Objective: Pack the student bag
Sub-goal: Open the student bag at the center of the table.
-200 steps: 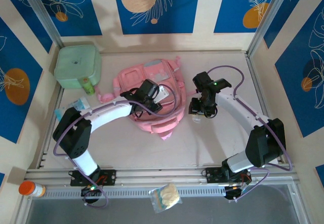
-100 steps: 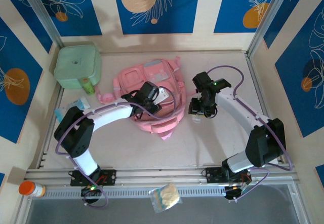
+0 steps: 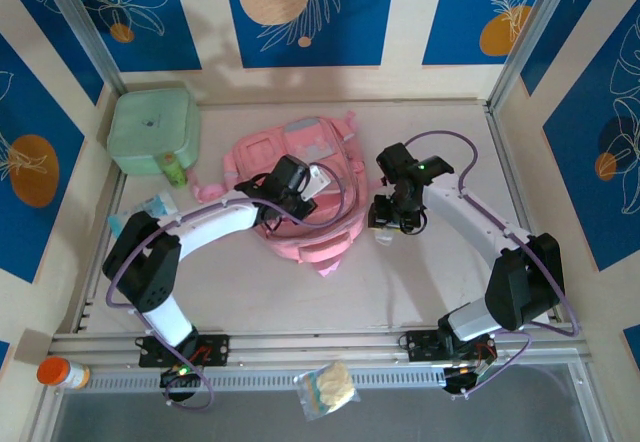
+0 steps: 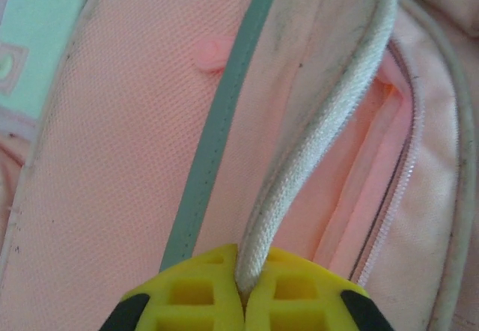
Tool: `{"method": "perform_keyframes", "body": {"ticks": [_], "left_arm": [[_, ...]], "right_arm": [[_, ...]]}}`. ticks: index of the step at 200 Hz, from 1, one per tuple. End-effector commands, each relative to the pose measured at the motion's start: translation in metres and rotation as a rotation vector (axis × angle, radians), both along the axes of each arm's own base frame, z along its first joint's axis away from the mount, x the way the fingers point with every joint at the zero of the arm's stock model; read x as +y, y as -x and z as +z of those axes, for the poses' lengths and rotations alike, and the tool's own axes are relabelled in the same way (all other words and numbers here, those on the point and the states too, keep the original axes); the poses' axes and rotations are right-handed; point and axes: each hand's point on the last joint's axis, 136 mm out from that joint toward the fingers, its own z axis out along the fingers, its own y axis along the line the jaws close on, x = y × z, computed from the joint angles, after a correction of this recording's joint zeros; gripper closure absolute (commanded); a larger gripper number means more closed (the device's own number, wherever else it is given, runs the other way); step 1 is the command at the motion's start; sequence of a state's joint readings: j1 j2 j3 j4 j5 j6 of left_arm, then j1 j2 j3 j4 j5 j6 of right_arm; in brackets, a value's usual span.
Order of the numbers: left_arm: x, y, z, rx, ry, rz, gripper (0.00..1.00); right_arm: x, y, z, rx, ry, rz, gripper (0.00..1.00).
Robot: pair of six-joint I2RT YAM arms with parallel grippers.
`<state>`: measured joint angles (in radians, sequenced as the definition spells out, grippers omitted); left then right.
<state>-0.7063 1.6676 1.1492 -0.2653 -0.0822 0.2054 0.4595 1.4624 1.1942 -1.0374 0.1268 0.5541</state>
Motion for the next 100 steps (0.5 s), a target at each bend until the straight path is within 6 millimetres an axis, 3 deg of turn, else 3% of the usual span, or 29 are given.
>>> {"method": "perform_keyframes", "body": {"ticks": [1,42,100], "left_arm": [[-0.011,-0.009,0.044,0.016,0.181,0.082,1.00],[-0.048,0.000,0.079,0.131,0.444,0.220,1.00],[-0.057,-0.004,0.104,0.202,0.617,0.390,1.00]], "right_arm": [[0.019,0.003,0.010,-0.005,-0.090,0.015,0.55],[0.059,-0.013,0.025,-0.022,-0.230,0.052,0.55],[0.095,-0.052,0.032,-0.060,-0.288,0.085,0.52]]}}
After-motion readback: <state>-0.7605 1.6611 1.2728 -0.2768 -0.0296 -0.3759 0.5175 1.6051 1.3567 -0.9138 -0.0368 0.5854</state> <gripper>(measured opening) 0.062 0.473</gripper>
